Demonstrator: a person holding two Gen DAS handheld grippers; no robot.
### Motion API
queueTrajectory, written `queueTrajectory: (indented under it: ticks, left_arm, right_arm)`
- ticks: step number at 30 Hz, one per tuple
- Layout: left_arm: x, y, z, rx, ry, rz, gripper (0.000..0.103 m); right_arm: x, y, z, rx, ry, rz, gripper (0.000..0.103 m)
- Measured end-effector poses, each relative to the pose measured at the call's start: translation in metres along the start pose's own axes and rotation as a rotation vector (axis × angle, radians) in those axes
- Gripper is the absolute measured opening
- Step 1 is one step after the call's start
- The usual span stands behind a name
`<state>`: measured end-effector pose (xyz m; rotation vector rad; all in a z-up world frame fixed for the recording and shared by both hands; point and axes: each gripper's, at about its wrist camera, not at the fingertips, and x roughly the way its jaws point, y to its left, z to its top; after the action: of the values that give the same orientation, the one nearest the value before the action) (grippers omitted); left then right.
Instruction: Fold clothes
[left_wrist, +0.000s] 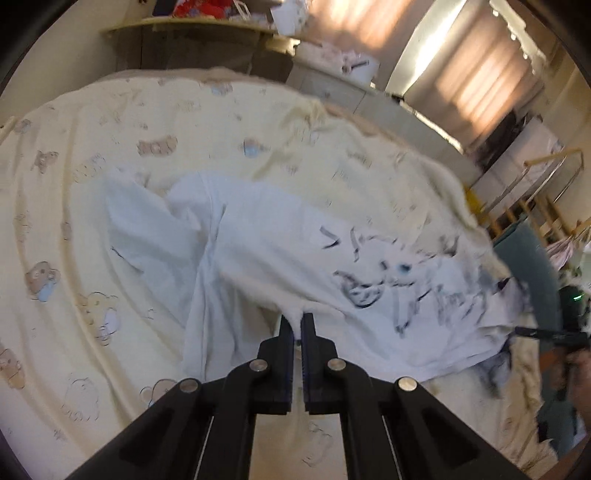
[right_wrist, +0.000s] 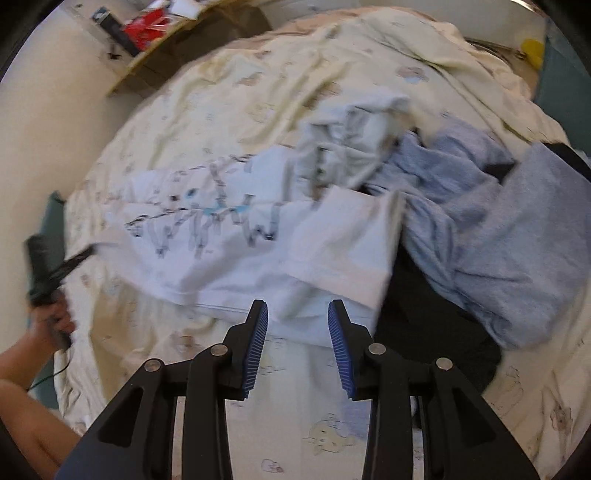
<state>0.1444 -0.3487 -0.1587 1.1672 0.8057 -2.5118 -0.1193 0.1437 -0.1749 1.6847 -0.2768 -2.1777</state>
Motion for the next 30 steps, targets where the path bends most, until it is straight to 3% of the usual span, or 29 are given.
queueTrajectory:
  ticks: [4, 8, 17, 30]
  left_arm:
    - [-0.035, -0.003, 0.004, -0.025, -0.055, -0.020, 0.003]
    - [-0.049, -0.003, -0.003, -0.045, -0.066, -0.025, 0.003]
    - [-0.049, 0.007, -0.014, -0.046, -0.048, -0.006, 0.003]
    - [-0.030, -0.004, 0.023, 0.005, -0.053, -0.003, 0.003]
  right_arm:
    - [0.012, -0.005, 0.000, 0.055, 0.061, 0.071, 0.038]
    - [0.036, 0.008, -0.004, 0.031, 0.121, 0.081, 0.038]
    - [0.034, 0.025, 0.000, -0.244, 0.095, -0.157, 0.038]
    - [0.036, 0.048, 0.007, -0.654, 0.019, -0.511, 0.035]
